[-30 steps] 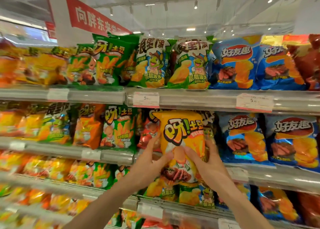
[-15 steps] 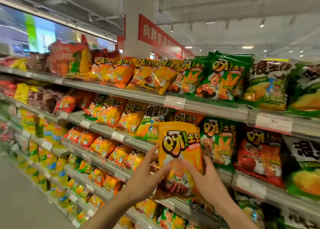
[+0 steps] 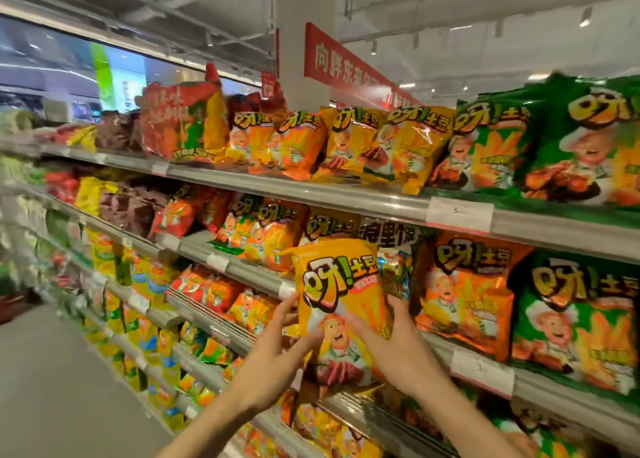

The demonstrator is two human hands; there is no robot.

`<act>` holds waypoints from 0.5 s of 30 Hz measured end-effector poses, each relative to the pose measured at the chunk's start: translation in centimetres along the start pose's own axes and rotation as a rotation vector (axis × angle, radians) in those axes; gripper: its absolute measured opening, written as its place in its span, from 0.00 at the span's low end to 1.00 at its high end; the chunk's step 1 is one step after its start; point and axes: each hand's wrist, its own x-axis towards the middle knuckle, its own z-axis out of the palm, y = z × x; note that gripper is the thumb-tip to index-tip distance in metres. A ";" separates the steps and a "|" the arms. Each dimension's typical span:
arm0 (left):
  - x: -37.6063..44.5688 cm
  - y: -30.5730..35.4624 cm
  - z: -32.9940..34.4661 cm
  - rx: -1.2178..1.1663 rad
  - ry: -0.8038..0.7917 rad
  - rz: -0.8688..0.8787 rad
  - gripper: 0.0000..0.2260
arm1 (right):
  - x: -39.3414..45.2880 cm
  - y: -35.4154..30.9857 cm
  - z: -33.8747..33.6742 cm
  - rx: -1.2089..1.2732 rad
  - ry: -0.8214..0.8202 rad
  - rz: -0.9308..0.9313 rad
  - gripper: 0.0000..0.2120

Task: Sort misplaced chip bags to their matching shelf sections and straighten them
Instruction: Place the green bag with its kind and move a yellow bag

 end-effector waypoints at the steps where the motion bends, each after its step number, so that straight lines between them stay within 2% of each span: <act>1: 1.2 -0.1 -0.6 -0.002 -0.003 -0.007 0.32 | 1.3 -0.4 0.5 0.004 0.000 -0.011 0.51; 4: 5.2 -0.2 -2.5 0.013 -0.019 -0.004 0.30 | 5.3 -1.4 2.0 0.002 0.003 -0.005 0.51; 10: 11.5 -1.7 -5.3 0.031 -0.049 0.029 0.33 | 11.2 -2.5 4.2 -0.035 0.048 -0.012 0.54; 15: 15.1 -4.4 -7.1 0.049 -0.112 0.045 0.36 | 13.4 -2.9 5.8 -0.093 0.114 -0.007 0.53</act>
